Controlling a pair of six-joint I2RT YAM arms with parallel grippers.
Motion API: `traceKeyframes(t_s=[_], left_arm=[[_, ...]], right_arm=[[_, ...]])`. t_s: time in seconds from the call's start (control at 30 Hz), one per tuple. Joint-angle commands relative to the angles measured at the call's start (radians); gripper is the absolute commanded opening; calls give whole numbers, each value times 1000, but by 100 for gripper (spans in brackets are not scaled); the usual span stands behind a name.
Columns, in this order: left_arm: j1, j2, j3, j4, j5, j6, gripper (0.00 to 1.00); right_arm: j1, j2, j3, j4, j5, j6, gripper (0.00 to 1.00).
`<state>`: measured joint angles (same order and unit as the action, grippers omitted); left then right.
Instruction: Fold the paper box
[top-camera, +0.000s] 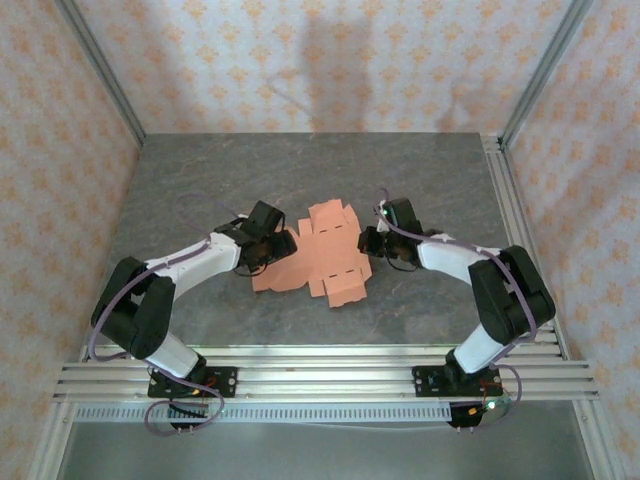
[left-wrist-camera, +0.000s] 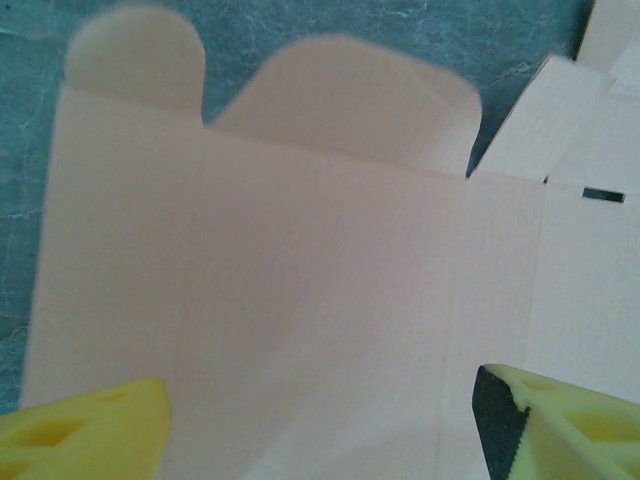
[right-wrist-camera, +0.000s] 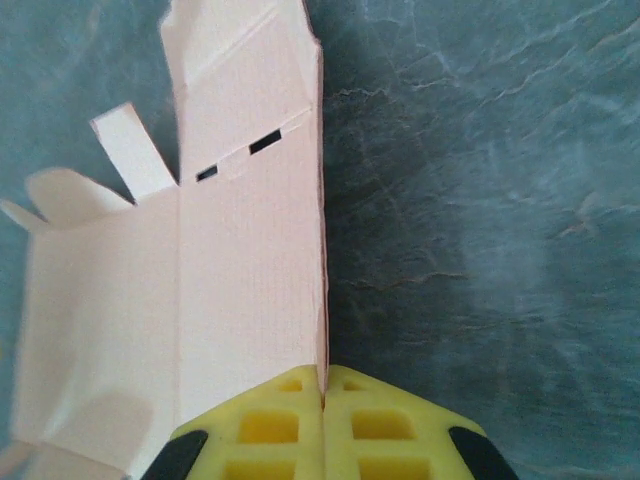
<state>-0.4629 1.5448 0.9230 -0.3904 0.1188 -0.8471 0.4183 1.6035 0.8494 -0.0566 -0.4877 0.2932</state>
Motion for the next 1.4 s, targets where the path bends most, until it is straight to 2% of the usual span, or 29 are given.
traceKeyframes(t_s=[0.0, 0.17, 0.5, 0.6, 0.67, 0.83, 1.07, 1.2, 1.37], left_arm=[[-3, 0, 16, -43, 2, 38, 79], [-21, 53, 28, 31, 98, 35, 73], [-99, 170, 127, 91, 172, -21, 67], [-112, 235, 146, 117, 187, -42, 41], [-116, 274, 144, 141, 208, -65, 34], [-122, 316, 130, 150, 211, -88, 34], [-121, 359, 120, 85, 165, -114, 32], [-118, 359, 122, 70, 156, -109, 33], [-117, 391, 144, 48, 147, -101, 33]], right_arm=[[-4, -9, 70, -352, 119, -238, 0], [38, 9, 181, -462, 278, -344, 0], [147, 28, 175, -320, 518, -418, 0], [168, 7, 117, -209, 505, -436, 0], [168, -12, 86, -157, 464, -421, 0], [167, -25, 53, -121, 419, -395, 0], [131, -92, -73, 39, 331, -296, 21], [106, -141, -152, 110, 312, -260, 23], [91, -161, -194, 116, 317, -261, 21]])
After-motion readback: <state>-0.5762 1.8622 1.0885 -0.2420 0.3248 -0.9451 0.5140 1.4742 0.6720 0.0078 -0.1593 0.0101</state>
